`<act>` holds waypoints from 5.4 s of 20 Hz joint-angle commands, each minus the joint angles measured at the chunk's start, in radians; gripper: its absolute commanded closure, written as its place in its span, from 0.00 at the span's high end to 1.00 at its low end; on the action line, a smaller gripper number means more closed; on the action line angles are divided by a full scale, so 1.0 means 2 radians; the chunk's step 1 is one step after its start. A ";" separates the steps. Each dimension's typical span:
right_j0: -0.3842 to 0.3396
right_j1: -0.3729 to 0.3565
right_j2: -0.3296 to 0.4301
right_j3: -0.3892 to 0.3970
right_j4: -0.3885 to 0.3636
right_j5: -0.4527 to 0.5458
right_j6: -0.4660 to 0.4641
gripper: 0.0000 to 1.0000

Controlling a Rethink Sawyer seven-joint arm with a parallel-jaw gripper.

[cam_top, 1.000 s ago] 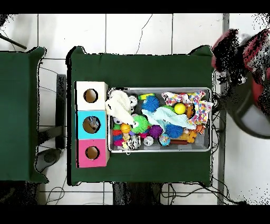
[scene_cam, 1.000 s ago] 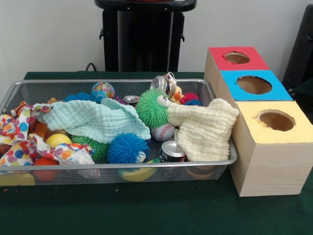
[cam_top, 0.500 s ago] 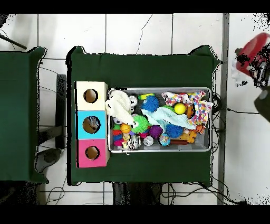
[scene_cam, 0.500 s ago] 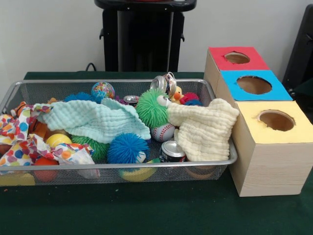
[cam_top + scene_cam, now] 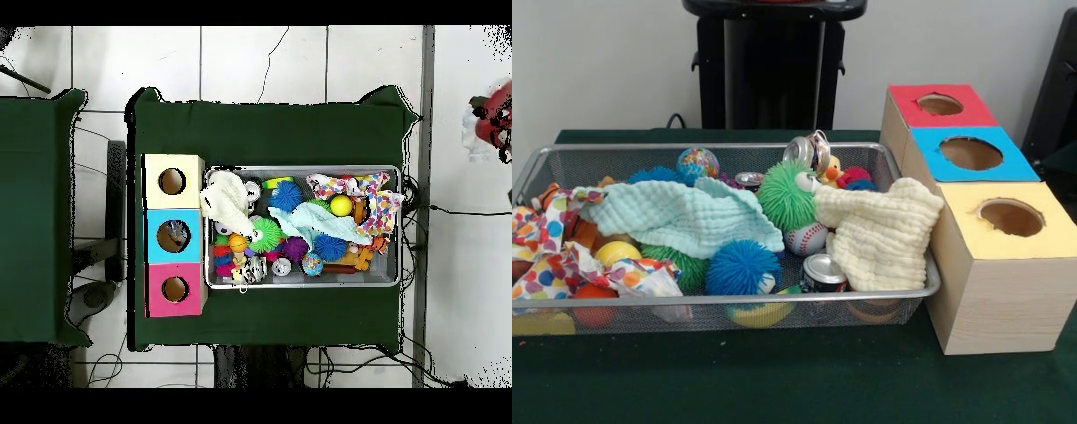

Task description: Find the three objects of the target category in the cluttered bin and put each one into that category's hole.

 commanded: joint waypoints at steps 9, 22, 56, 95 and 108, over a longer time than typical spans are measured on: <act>-0.025 0.030 0.046 0.123 -0.002 -0.074 -0.172 0.00; -0.047 0.034 0.071 0.157 -0.006 -0.118 -0.166 0.00; -0.101 0.108 0.123 0.188 -0.068 -0.208 -0.162 0.00; -0.149 0.235 0.172 0.182 -0.168 -0.291 -0.170 0.00; -0.157 0.269 0.189 0.170 -0.194 -0.302 -0.169 0.00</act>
